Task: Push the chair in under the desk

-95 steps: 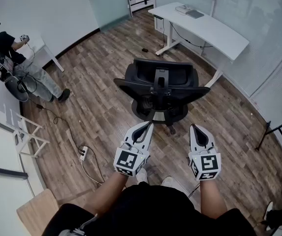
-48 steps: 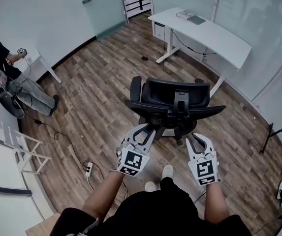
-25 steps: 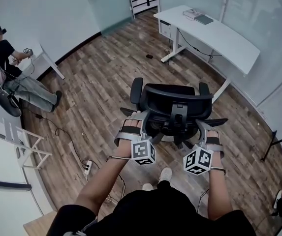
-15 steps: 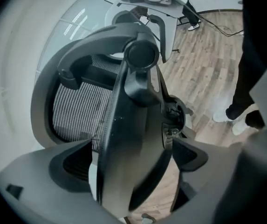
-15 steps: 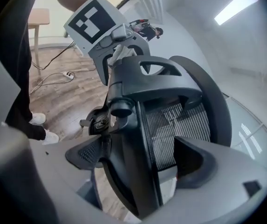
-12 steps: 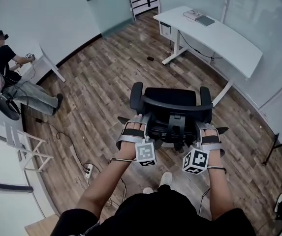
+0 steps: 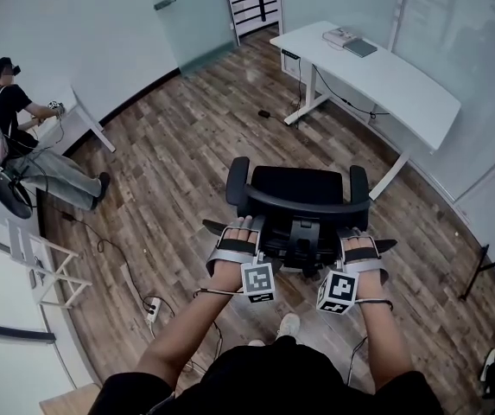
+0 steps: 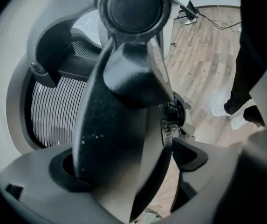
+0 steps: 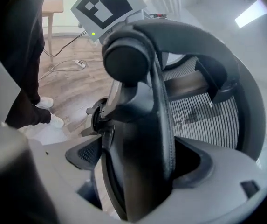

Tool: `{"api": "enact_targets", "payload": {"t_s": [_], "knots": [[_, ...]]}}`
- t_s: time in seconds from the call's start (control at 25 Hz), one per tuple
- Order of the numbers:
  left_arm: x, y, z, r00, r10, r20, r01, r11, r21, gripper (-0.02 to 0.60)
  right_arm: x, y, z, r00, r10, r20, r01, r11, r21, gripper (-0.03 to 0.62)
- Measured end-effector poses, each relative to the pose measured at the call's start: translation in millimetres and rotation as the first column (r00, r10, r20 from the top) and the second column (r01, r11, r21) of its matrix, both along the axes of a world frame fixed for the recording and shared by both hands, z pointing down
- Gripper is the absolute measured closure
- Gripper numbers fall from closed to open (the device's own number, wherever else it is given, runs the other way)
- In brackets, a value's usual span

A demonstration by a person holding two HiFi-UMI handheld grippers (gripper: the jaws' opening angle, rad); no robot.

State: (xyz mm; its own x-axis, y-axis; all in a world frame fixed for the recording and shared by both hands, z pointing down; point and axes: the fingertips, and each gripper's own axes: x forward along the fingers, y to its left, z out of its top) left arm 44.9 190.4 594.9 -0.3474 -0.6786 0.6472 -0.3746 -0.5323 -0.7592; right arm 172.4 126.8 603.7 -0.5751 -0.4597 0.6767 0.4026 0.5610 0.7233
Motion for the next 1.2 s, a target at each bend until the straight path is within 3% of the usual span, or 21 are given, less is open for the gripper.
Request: {"api": "enact_targets", "payload": {"t_s": [0.24, 0.36, 0.48, 0.64, 0.8, 1.2], "knots": [[0.7, -6.4, -1.1, 1.000, 0.019, 0.004, -0.019, 1.000, 0.024, 0.052, 5.4, -7.9, 5.4, 0.996, -0.026, -0.085, 0.035, 0.995, 0.096, 0.173], [3.2, -9.4, -7.1, 1.000, 0.027, 0.014, -0.027, 0.997, 0.067, 0.052, 4.8, -10.2, 1.6, 0.998, -0.024, -0.062, 0.031, 0.992, 0.121, 0.202], [1.4, -10.7, -9.0, 0.999, 0.029, 0.030, -0.031, 0.996, 0.089, 0.052, 3.2, -10.4, 1.6, 0.999, -0.013, -0.049, 0.018, 0.994, 0.104, 0.207], [-3.2, -19.0, -9.0, 1.000, 0.022, 0.019, -0.024, 0.995, 0.097, 0.052, -2.5, -12.4, 1.1, 0.999, -0.022, -0.038, 0.022, 1.000, 0.017, 0.207], [-9.7, -35.3, -10.0, 0.999, 0.034, 0.025, -0.036, 0.995, 0.094, 0.052, -1.8, -24.0, 13.2, 0.995, -0.026, -0.091, 0.028, 0.999, 0.022, 0.194], [-45.4, -77.2, -7.1, 0.999, 0.041, 0.032, -0.044, 0.995, 0.087, 0.052, -36.6, -65.8, 11.5, 0.997, -0.014, -0.079, 0.016, 0.999, 0.032, 0.193]]}}
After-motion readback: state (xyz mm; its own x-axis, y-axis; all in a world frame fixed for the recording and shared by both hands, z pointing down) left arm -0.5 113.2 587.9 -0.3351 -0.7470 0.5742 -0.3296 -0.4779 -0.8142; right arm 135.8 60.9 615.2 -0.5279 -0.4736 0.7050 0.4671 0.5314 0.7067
